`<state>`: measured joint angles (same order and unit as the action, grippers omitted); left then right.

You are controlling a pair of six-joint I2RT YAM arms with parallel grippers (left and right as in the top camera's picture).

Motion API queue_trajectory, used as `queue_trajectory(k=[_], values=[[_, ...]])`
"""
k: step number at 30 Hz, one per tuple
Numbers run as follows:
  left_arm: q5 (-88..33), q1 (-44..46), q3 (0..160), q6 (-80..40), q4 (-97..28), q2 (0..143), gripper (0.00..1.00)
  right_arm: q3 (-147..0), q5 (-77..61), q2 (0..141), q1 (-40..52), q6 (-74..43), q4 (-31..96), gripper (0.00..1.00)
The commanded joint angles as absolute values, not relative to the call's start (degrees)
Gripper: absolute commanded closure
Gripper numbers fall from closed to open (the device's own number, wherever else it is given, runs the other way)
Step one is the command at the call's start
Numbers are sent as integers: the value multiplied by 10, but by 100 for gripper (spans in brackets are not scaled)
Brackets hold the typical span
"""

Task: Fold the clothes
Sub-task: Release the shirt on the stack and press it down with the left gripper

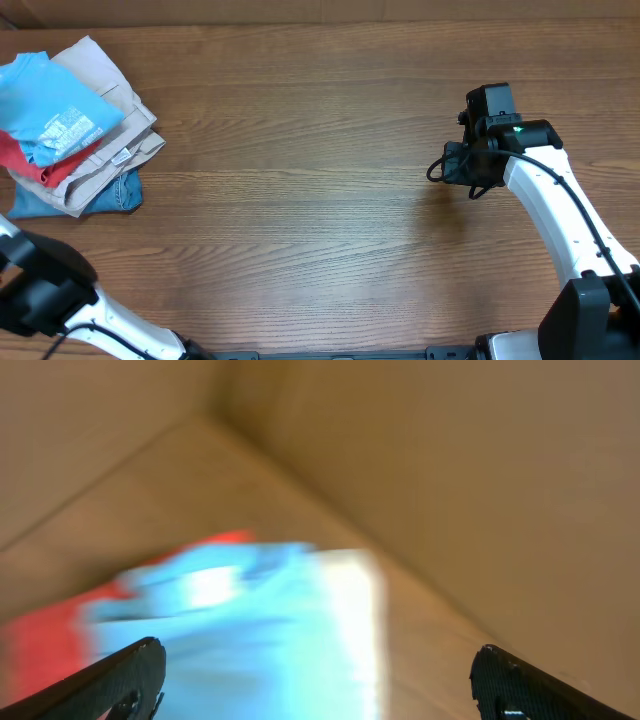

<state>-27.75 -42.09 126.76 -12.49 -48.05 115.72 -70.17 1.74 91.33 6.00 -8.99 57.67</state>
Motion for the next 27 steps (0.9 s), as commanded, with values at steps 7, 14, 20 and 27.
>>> queue_trajectory(k=[7, 14, 20, 27], values=[[-373, -409, 1268, -25, -602, 1141, 68, -705, 17, 905, 58, -91, 574, 59], [-376, -436, 1242, -20, -587, 1235, 67, -705, 16, 905, 58, -91, 575, 59], [-375, -441, 1242, -13, -498, 1341, 64, -705, 16, 905, 58, -91, 585, 59], [-382, -450, 1242, -43, -479, 1433, 39, -705, 16, 905, 58, -92, 606, 59]])
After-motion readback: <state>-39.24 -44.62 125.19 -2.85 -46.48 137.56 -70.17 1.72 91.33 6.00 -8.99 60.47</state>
